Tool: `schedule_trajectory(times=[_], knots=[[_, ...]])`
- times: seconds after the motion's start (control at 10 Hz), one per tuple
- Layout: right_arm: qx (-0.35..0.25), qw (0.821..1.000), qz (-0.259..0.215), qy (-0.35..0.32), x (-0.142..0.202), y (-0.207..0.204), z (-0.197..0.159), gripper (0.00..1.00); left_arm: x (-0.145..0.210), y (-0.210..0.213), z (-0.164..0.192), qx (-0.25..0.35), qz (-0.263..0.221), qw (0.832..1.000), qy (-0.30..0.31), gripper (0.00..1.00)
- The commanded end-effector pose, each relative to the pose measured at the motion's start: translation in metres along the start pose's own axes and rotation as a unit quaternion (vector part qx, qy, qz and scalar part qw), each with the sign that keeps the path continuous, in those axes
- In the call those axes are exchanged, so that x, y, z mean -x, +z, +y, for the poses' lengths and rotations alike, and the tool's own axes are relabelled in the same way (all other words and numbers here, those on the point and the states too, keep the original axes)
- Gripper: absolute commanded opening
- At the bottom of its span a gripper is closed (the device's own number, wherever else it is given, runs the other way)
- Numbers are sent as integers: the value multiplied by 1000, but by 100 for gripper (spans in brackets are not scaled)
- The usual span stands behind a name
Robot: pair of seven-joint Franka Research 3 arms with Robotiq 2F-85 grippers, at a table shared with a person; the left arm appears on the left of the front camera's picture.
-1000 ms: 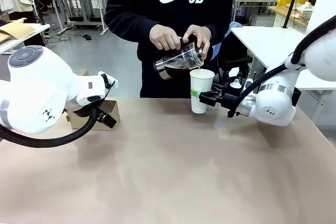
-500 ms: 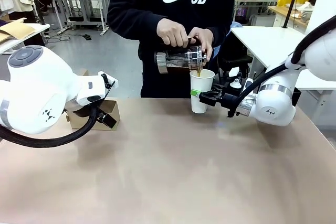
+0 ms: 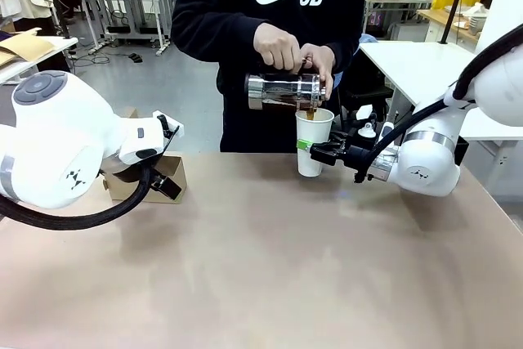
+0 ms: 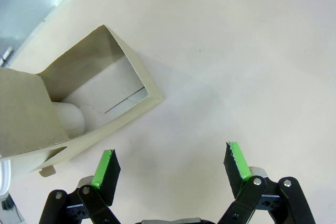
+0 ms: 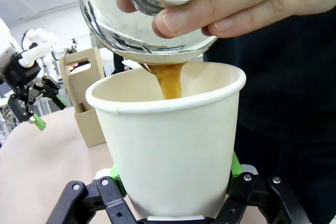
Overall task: Pour a drink into a cup and package it in a carrier.
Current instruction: When a person places the Paper Cup Lid on the 600 ml Paper Cup , lift the 600 ml Paper Cup.
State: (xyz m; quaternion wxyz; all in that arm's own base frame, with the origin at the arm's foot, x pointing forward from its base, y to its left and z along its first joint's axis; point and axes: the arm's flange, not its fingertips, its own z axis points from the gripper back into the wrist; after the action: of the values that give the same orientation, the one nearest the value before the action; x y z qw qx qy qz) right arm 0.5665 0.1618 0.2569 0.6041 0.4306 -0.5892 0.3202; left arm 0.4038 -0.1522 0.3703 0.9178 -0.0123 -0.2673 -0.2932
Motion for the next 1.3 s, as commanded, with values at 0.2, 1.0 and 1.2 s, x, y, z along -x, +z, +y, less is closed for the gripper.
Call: schedule_trajectory(times=[0.2,1.0,1.2], knots=[[5,1000,5,1,-4,0,4,80,0,0,0,1,0,1000,1,100],[5,1000,5,1,-4,0,4,80,0,0,0,1,0,1000,1,100],[5,1000,5,1,-4,0,4,80,0,0,0,1,0,1000,1,100]])
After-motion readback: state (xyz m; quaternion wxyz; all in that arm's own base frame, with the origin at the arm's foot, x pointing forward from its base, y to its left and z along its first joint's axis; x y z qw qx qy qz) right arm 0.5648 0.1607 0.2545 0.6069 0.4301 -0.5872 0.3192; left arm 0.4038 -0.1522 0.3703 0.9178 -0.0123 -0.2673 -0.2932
